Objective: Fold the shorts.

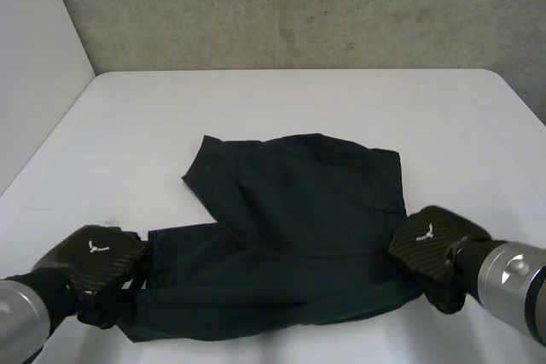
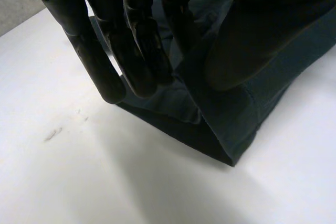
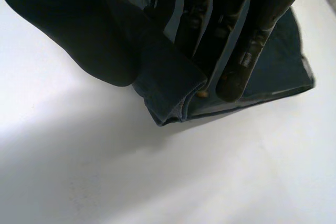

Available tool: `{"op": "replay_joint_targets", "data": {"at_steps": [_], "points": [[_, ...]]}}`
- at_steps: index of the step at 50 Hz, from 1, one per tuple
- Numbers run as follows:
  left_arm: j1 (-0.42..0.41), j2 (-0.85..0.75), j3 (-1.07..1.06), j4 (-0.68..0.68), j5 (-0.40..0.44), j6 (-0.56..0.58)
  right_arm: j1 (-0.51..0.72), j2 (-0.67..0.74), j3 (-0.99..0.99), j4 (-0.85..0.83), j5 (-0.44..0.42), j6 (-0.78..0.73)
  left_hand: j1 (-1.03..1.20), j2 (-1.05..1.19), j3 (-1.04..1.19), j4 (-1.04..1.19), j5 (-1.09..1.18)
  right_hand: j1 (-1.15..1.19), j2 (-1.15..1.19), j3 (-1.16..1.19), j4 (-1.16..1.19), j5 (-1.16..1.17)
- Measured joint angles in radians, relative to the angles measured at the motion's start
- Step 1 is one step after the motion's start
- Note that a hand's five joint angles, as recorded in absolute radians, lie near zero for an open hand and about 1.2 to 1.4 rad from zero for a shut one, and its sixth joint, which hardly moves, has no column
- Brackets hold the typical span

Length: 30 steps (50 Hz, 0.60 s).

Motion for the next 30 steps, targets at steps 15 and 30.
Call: {"op": "replay_joint_targets", "data": {"at_steps": [15,30], "points": [[-0.056,-0.152,0.148,0.382,0.005,-0.002,0.008,0.075,0.092,-0.153,0.004,0.026,-0.755,-0.770,-0.760,-0.774,-0.768,0.000,0.000,0.000,0.000,0.000],[-0.202,-0.633,0.476,0.584,0.037,0.008,0.000,0.072,0.128,-0.231,0.002,0.078,-0.724,-0.728,-0.725,-0.729,-0.711,0.000,0.000,0.000,0.000,0.000]]}}
